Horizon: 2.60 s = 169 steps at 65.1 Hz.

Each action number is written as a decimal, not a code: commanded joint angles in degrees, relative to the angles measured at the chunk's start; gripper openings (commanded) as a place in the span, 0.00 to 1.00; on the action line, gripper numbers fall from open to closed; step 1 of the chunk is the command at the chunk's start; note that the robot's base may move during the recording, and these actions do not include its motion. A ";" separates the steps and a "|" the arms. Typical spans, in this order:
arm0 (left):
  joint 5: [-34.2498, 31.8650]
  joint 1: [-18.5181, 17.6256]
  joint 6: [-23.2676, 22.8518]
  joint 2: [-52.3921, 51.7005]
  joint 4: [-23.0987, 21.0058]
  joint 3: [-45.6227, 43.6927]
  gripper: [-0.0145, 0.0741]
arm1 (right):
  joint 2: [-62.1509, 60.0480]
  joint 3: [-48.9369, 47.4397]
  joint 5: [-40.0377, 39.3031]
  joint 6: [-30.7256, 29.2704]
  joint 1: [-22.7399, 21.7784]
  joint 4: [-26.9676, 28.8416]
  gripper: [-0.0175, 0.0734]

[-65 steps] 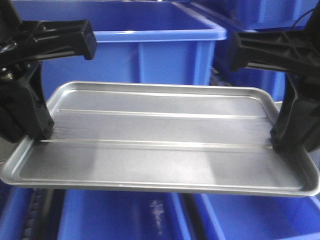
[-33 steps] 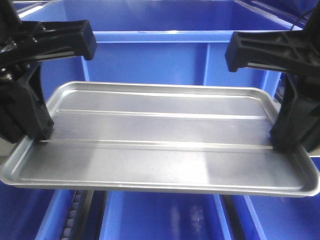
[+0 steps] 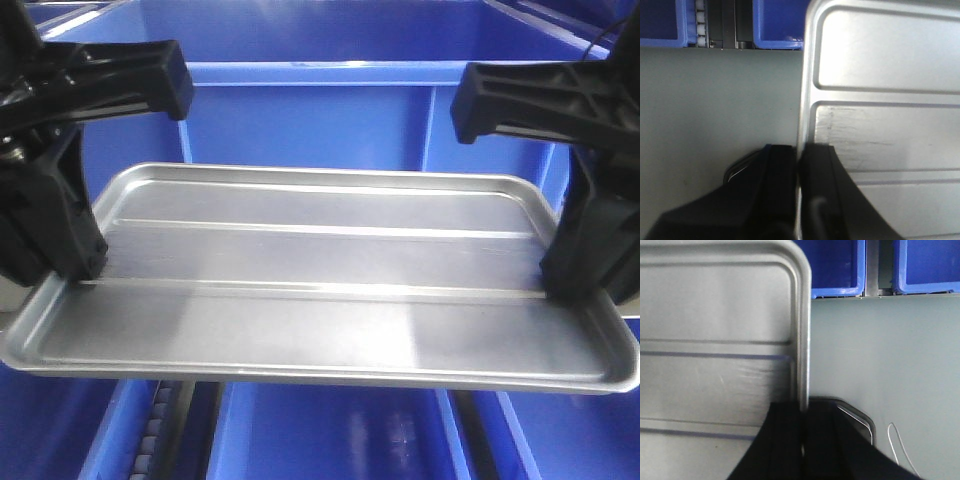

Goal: Grab silver tray and place in blue box
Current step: 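Carry the tray over the blue bin on the shelf, then lower the tray into the blue bin with both grippers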

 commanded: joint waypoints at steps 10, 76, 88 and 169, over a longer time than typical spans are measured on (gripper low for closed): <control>3.02 -0.13 -0.32 -1.59 3.48 -1.53 0.16 | -1.31 -1.08 3.07 -0.26 -0.38 -3.95 0.25; 3.53 0.29 2.09 -1.59 4.70 -7.13 0.16 | -1.36 -7.72 1.37 -0.31 -0.57 -9.33 0.25; 5.92 4.43 11.51 -0.42 2.28 -16.88 0.16 | -1.20 -15.45 1.78 -4.80 -2.39 -7.58 0.25; -3.07 28.50 40.85 29.90 -19.65 -56.91 0.16 | 34.17 -61.24 -3.42 -44.10 -25.69 23.39 0.25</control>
